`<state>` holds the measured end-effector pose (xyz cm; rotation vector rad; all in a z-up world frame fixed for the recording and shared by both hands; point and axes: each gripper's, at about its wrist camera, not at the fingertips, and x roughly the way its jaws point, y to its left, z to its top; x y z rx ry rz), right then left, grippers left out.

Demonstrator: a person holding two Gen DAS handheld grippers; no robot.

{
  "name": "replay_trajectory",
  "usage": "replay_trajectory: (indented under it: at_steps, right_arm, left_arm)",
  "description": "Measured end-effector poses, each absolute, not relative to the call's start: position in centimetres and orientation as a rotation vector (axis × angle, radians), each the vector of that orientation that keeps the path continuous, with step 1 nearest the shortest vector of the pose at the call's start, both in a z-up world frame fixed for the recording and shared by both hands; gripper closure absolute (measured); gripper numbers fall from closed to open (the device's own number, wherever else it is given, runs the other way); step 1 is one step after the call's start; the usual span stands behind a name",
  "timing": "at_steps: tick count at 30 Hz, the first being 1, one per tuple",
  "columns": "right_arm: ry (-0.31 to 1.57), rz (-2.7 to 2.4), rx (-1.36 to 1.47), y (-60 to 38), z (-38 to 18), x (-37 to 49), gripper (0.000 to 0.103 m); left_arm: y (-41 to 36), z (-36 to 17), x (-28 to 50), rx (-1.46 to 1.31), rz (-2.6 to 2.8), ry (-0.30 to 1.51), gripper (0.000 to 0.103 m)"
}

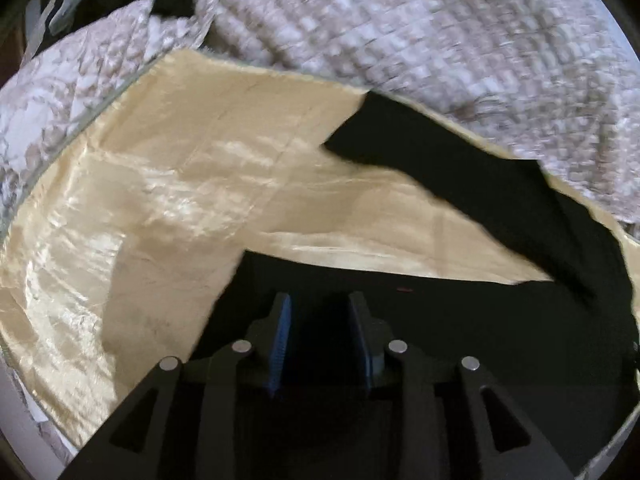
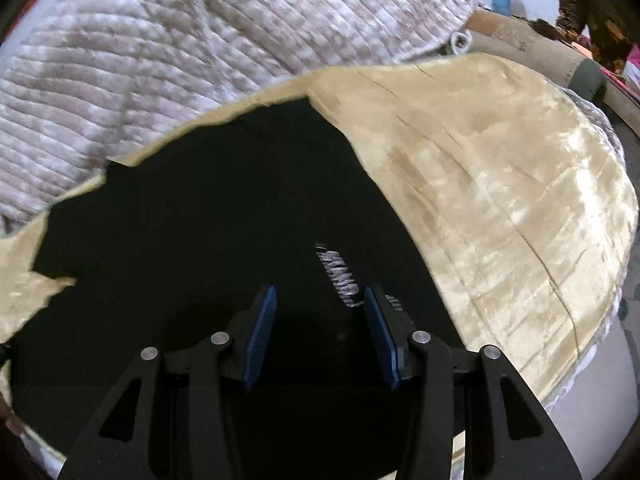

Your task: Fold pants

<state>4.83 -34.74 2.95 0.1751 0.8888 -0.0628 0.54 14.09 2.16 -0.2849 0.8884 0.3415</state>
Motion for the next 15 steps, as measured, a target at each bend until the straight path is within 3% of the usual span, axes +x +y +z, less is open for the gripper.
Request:
replay_trajectory:
  at_steps: [8,15]
  right_arm:
    - [0.801,0.109,0.096,-29.0,6.5,2.7,0.056]
    - [0.799,0.232,0.073,-26.0,7.0,2.0,0.055]
  left_arm:
    - [8.2,7.6,-2.1,-0.141,0.21,0.77,0.07]
    - [5.8,9.2,-2.3,-0.105,0.142,0.742,0.07]
